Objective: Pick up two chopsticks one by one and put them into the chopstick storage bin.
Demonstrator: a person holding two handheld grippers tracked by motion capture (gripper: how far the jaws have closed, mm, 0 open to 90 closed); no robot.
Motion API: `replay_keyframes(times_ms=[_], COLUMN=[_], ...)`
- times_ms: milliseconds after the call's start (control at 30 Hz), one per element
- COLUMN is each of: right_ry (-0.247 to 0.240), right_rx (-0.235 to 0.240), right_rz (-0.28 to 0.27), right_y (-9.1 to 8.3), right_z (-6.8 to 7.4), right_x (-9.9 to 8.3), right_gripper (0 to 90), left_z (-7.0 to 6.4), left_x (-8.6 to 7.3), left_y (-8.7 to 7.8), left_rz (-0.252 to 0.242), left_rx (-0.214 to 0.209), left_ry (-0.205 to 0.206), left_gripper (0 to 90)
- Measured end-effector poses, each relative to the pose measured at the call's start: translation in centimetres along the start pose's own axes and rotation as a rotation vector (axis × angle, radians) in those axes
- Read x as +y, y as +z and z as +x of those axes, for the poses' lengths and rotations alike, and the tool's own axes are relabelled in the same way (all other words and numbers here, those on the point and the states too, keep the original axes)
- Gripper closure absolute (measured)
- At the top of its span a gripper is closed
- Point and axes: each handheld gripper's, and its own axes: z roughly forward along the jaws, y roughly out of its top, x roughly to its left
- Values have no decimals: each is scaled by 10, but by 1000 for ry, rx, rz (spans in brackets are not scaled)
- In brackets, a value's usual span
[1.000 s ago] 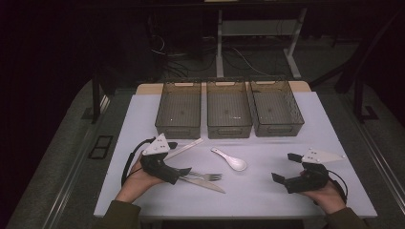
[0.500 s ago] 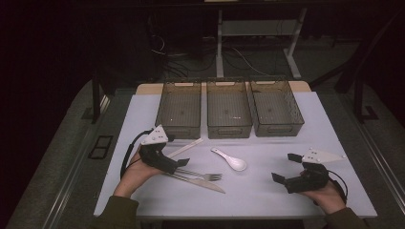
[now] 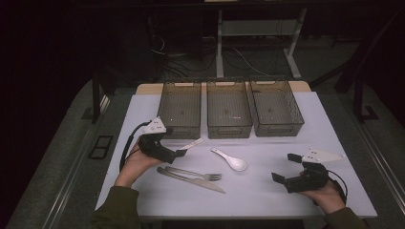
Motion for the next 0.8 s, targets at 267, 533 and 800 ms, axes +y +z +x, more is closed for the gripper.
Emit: replay_keyframes(times_ms=[267, 533, 800], right_ry=[-2, -5, -13], right_rx=[2, 4, -3], right_rz=[5, 8, 16], right_y=[1, 1, 3], right_z=[1, 0, 0], right_x=[0, 0, -2], right_gripper=[6, 6, 6], left_z=[8, 9, 13], left_x=[-6, -9, -16], left_y=[3, 7, 10], left_rz=[21, 34, 53], left_rx=[-1, -8, 31], left_ry=[-8, -13, -8], left_gripper=[100, 236, 392])
